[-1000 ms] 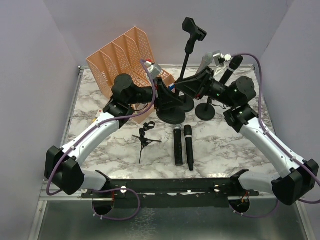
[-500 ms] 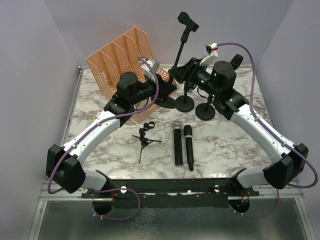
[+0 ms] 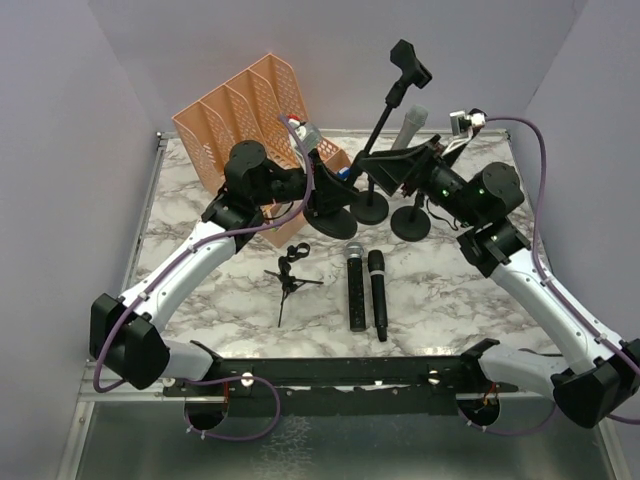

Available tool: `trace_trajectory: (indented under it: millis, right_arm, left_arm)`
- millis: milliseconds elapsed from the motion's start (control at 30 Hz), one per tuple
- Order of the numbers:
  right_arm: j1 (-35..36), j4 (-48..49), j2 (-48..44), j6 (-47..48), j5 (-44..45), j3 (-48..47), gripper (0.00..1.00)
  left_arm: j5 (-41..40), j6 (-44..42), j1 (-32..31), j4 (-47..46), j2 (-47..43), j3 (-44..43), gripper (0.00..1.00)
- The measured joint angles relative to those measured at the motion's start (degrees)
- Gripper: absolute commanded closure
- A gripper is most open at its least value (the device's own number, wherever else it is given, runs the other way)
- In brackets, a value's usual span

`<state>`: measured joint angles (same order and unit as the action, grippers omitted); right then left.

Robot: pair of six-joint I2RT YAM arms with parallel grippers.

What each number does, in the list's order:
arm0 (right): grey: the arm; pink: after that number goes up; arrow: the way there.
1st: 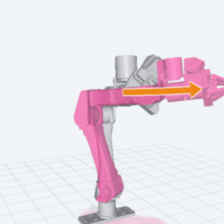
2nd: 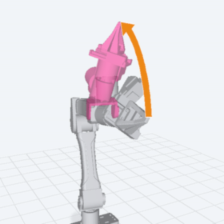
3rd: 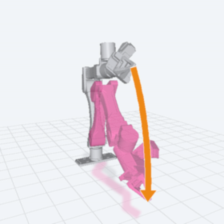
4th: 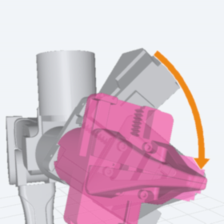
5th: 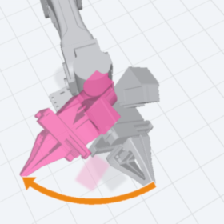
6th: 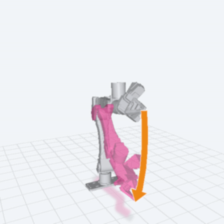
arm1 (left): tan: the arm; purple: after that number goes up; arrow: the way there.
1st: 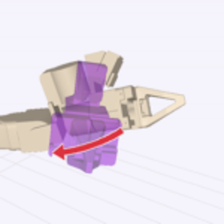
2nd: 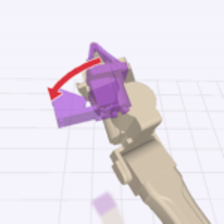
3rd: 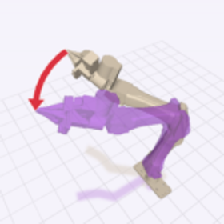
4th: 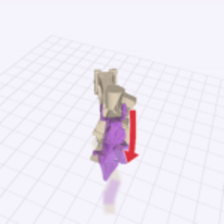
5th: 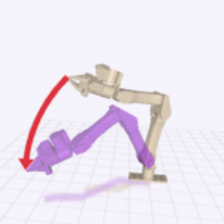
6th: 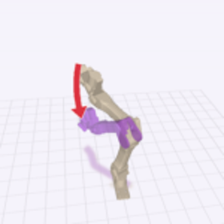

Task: Attach the microphones to the stand

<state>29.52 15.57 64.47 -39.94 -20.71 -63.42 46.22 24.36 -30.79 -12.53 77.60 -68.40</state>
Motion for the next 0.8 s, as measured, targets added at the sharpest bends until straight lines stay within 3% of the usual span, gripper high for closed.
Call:
trace_trajectory:
  millis: [200,433,800]
  right_arm:
    - [0.0,12.0,-3.0,-7.4,-4.2,6.6,0.32]
    - [-0.1,22.5,-0.2,-9.4,-15.8,4.5,0.46]
    - [-0.6,31.2,3.5,-9.0,-24.8,2.2,0.99]
  left_arm:
    - [10.6,2.1,-0.4,-2.1,-1.7,-2.8,1.0]
    - [17.4,2.6,-2.0,-3.7,-3.4,-4.8,1.0]
    - [18.9,4.0,-3.1,-3.8,-2.0,-5.9,1.0]
